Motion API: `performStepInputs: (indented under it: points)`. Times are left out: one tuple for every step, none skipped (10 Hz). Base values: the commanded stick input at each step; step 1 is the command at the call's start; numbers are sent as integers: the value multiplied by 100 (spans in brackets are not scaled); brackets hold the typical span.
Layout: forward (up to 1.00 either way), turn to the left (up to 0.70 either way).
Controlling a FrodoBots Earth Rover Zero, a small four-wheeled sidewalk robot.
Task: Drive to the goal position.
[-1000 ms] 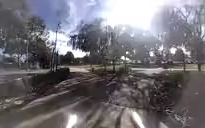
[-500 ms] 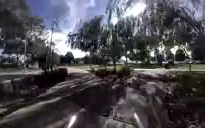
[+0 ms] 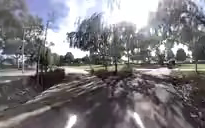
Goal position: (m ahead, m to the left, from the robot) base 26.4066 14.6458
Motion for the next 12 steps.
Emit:
performStepInputs:
  points:
    - [100,0]
    - [100,0]
    - [100,0]
    - [100,0]
    - [100,0]
    - [100,0]
    - [100,0]
    - [100,0]
    - [100,40]
    - [100,26]
    - [100,0]
    - [100,0]
